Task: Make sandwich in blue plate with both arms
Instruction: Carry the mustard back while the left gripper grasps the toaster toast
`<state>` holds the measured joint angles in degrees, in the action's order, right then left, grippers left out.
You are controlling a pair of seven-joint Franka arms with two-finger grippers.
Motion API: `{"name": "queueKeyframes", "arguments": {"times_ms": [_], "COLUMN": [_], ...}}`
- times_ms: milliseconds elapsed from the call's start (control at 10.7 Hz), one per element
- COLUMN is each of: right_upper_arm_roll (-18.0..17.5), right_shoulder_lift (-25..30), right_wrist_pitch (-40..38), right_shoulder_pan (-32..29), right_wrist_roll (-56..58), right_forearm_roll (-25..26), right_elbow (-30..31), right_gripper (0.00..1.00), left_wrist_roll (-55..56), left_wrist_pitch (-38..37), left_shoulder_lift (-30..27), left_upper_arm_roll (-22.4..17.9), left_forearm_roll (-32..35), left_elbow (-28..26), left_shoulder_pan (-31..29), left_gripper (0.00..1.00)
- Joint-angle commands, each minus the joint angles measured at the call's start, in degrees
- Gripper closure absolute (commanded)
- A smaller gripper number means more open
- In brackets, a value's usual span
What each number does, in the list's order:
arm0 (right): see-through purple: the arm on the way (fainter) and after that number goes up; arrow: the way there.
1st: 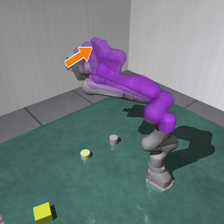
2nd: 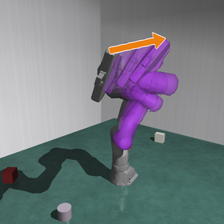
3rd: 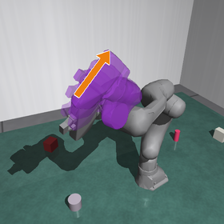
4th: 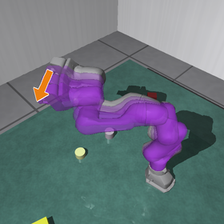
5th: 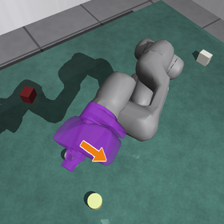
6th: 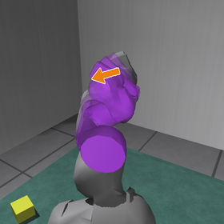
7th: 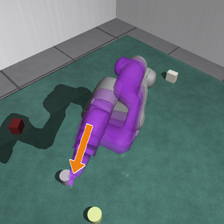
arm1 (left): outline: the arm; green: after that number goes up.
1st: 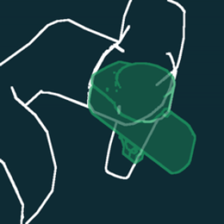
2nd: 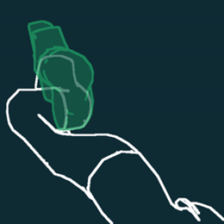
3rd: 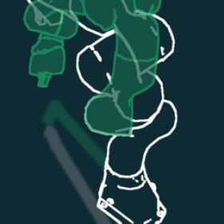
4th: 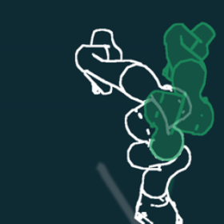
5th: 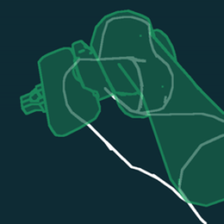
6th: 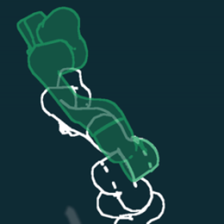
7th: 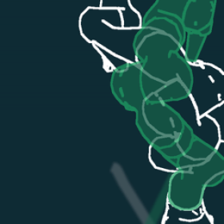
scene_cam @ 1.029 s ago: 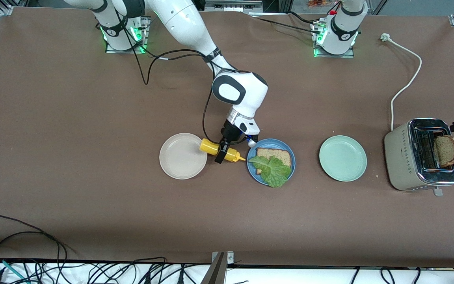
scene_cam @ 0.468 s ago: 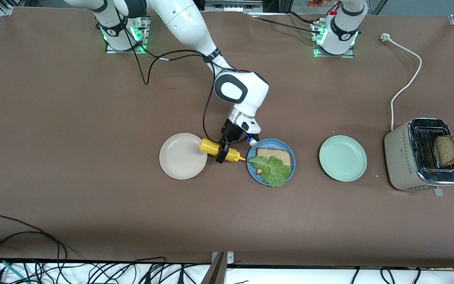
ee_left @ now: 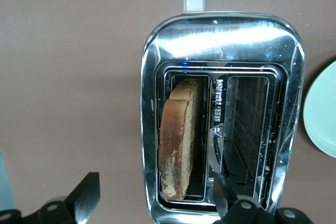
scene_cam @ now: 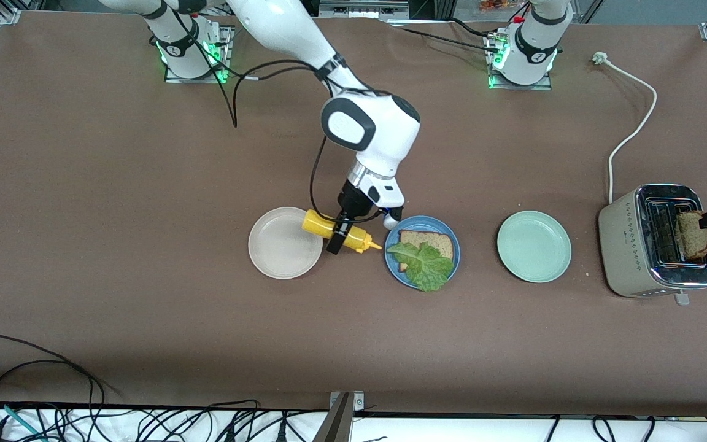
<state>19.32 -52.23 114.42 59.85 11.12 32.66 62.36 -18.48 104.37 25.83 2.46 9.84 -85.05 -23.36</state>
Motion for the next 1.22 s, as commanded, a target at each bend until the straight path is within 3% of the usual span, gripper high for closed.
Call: {"name": "queueKeyframes", "arguments": {"times_ms": [0,94,281,374,561,655,748,1122], "right_upper_arm_roll": [-0.86,-0.86,-0.95,-0.86,-0.86,-0.86,-0.86,0.27], "right_shoulder_lift": [10.72,13.97,19.34,21.19,24.44,26.11,27.96,36.04], "right_wrist_pitch": [-5.07,-5.17,-5.0,-5.0,-5.0,-5.09,-5.09,-1.24], "right_shoulder_pan": [-4.02,-6.3,-11.04,-13.68,-19.39,-22.03,-24.14,-30.48], "right_wrist_roll": [6.36,6.63,7.76,10.99,18.46,21.98,23.58,37.09], "right_forearm_roll": [-9.16,-13.37,-21.72,-26.38,-34.64,-38.6,-41.42,-50.22], "right_elbow": [4.42,6.61,10.48,11.63,13.65,15.32,17.86,32.26], "right_gripper": [1.0,1.0,1.0,1.0,1.0,1.0,1.0,1.0], "left_wrist_roll": [-1.73,-2.35,-2.35,-2.44,-2.7,-2.7,-2.7,-3.41], "left_wrist_pitch": [0.65,0.75,1.09,1.53,1.63,1.63,1.54,1.45], "left_shoulder_lift": [1.59,1.68,2.82,2.91,2.82,2.82,2.82,2.82], "left_upper_arm_roll": [0.53,0.53,0.45,0.53,0.45,0.44,0.44,0.53], "left_forearm_roll": [0.1,-0.52,-1.57,-1.66,-1.4,-1.14,-0.96,-0.96], "left_elbow": [1.73,1.55,1.55,1.46,1.55,1.55,1.55,1.73], "left_shoulder_pan": [-0.89,-1.24,-1.6,-1.6,-1.51,-1.51,-1.51,-1.42], "left_gripper": [0.14,0.2,0.19,0.27,0.64,0.89,1.0,1.0]}}
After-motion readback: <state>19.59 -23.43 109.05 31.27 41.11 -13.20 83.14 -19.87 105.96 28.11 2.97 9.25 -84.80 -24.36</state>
